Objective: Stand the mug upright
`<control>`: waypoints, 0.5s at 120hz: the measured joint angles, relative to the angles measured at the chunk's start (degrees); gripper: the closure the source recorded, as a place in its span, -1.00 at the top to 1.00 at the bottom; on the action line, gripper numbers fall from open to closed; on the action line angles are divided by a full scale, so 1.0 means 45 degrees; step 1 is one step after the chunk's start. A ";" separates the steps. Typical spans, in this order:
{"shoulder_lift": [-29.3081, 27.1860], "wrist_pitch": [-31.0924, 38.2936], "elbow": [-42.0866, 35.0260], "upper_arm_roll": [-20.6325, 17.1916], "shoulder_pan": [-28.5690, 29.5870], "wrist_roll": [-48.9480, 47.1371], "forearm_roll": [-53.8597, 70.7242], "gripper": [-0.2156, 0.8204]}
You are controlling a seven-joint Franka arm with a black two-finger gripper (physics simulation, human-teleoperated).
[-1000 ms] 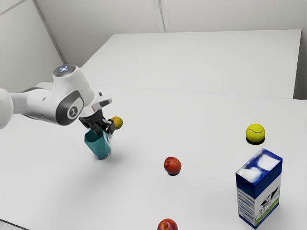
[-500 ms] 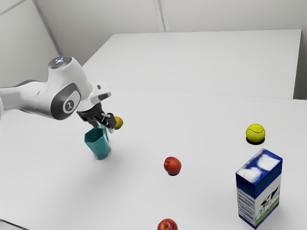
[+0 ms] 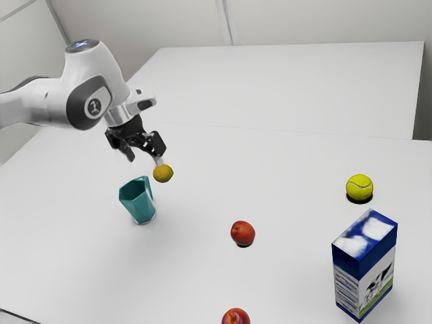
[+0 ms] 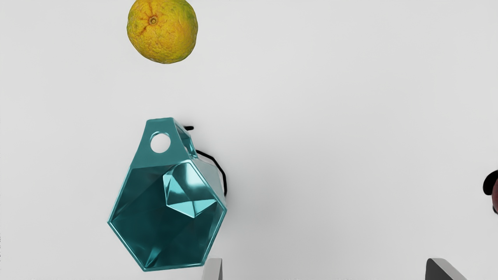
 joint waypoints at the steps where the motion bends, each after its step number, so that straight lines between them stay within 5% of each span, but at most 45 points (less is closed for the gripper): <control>1: 0.0023 -0.0071 0.0064 -0.0002 0.0000 -0.0001 -0.0008 0.51; 60: 0.1815 -0.3766 0.4403 -0.0149 0.0036 -0.0051 -0.0116 0.54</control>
